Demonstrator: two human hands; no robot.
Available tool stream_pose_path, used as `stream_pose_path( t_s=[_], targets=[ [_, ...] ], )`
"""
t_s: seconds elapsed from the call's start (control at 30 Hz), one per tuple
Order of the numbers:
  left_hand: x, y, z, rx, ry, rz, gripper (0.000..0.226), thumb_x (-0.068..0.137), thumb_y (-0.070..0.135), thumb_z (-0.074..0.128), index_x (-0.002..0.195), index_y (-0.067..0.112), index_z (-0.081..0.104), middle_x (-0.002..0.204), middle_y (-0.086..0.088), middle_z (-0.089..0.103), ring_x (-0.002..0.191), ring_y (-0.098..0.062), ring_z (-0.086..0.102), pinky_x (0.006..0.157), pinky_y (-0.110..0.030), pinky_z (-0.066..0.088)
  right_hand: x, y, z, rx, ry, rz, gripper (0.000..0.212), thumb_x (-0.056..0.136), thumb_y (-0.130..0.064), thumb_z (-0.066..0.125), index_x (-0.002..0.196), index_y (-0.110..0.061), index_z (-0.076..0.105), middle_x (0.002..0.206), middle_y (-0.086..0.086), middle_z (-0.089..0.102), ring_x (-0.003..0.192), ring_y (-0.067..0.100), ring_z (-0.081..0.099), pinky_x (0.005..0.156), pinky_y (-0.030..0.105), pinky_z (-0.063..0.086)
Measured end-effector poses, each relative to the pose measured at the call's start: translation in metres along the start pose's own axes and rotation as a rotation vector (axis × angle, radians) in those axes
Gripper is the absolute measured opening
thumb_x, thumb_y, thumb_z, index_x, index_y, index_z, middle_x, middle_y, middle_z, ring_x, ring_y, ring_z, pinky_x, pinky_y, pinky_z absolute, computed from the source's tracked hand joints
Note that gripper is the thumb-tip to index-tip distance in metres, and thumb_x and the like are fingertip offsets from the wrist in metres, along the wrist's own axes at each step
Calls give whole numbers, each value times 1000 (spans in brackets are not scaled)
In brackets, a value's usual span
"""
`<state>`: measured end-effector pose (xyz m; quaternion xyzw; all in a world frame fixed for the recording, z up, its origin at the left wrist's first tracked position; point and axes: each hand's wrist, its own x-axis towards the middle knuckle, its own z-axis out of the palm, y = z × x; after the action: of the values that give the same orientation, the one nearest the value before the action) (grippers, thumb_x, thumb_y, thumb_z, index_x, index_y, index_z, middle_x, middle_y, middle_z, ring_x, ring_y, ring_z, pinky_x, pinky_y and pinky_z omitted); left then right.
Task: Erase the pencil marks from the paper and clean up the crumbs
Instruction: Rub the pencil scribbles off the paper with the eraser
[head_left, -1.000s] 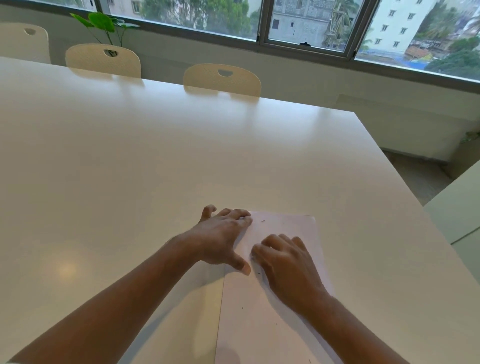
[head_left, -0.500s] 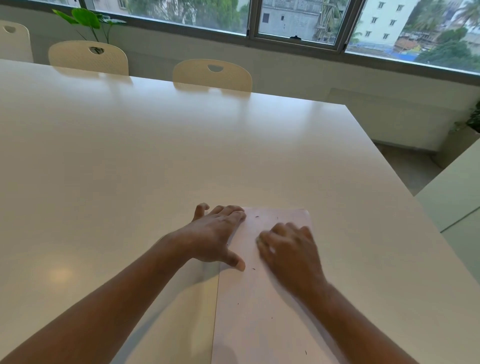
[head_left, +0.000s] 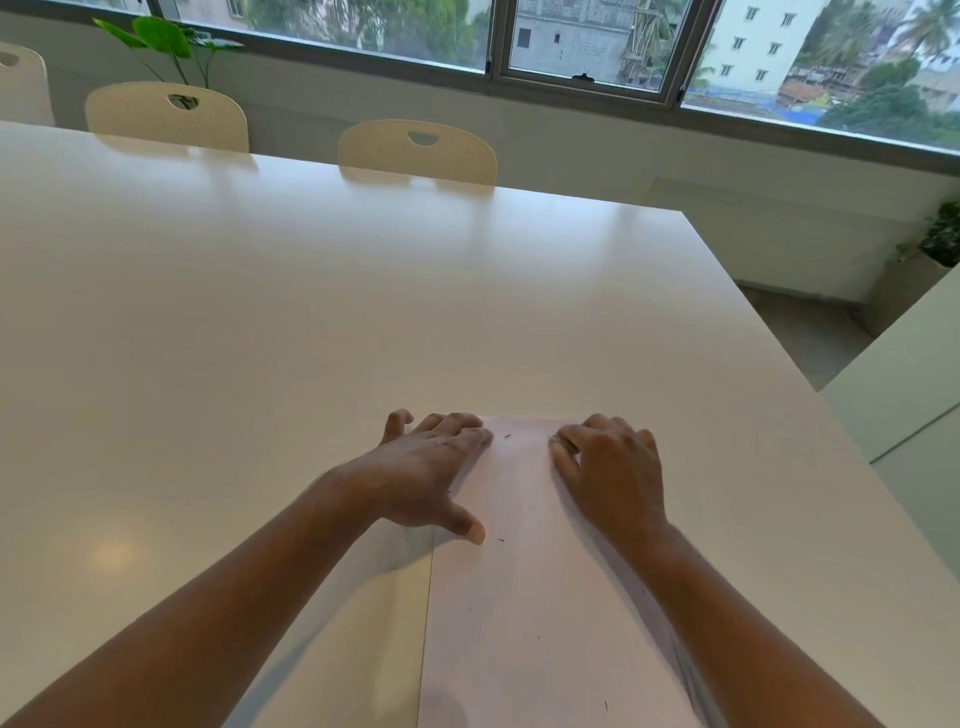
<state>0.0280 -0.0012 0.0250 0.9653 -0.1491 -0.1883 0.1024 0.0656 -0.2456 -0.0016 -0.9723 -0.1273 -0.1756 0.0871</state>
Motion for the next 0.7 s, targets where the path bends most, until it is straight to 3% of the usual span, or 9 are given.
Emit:
stream_pose_path(
  t_s=[0.17,0.37,0.53,0.7],
  targets=[
    [3,8,-6,44,-43,-17,116,81,71,77,168,36,8,175,9,3,161,-16,2,126,-57,-4,-2,-22,7,8,-37,-102,18,94,-30,65,81,-24,76,86,-3,71,84,25,66,80,41,46],
    [1,10,-9,52,-62,-22,116,81,69,77,168,36,7,175,9,3,162,-17,2,126,-57,-5,22,2,4,-18,-22,41,23,96,-34,60,88,-25,79,89,-1,72,88,26,67,80,40,44],
    [3,12,-11,62,-56,-25,116,82,69,77,168,36,7,175,7,3,161,-18,2,126,-55,-5,-5,-21,5,77,-86,-181,25,101,-36,56,90,-28,77,93,-8,72,89,19,65,85,40,45],
    [1,12,-11,61,-55,-23,115,81,69,77,168,36,9,175,7,4,161,-19,5,125,-53,-3,-8,-7,-3,13,-21,-52,22,98,-34,61,83,-28,76,90,-7,72,91,22,65,81,40,42]
  ],
)
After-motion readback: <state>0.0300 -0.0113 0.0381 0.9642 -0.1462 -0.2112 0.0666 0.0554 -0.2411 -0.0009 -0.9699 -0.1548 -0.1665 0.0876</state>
